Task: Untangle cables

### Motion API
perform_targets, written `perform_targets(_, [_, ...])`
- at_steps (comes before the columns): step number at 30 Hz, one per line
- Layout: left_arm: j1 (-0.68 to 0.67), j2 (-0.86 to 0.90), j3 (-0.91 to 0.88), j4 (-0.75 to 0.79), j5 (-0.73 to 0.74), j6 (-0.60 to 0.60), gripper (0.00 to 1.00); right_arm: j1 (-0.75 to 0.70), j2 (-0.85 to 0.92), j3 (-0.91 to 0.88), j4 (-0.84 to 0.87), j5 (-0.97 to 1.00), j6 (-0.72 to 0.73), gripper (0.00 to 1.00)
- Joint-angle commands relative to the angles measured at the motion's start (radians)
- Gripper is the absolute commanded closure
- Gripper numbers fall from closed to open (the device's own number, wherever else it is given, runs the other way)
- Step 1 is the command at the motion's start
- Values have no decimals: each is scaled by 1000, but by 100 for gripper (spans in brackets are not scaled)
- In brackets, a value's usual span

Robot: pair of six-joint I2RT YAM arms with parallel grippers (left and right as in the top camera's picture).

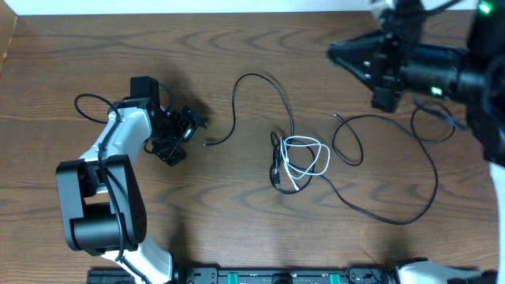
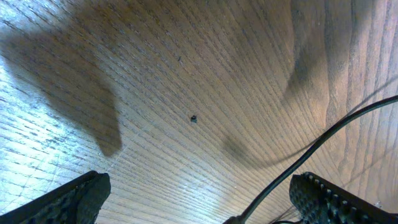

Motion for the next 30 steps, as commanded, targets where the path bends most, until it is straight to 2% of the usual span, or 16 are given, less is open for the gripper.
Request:
perform_targets(1, [3, 10, -6, -4, -14, 10, 2, -6, -16, 6, -69, 313, 133, 97])
perform_targets(3, [3, 10, -6, -4, -14, 9, 2, -6, -4, 1, -135, 385, 159, 79])
perform_targets(4, [3, 10, -6, -4, -14, 9, 2, -6, 6, -1, -169, 411, 166, 66])
perform_targets(6, [3, 10, -6, -4, -14, 10, 2, -6, 35, -8, -247, 454, 168, 51])
perform_targets(8, [3, 10, -6, -4, -14, 9, 2, -6, 73, -23, -316, 459, 168, 37])
perform_targets(13, [3, 10, -6, -4, -14, 10, 2, -5, 171, -114, -404, 454, 168, 12])
perform_targets(18, [3, 10, -6, -4, -14, 9, 2, -5, 257, -260, -400, 433, 167, 6])
perform_targets(23, [3, 10, -6, -4, -14, 10, 2, 9, 307, -413, -304, 317, 154, 6])
perform_targets(30, [3, 10, -6, -4, -14, 9, 2, 98, 309, -590, -151, 310, 89, 8])
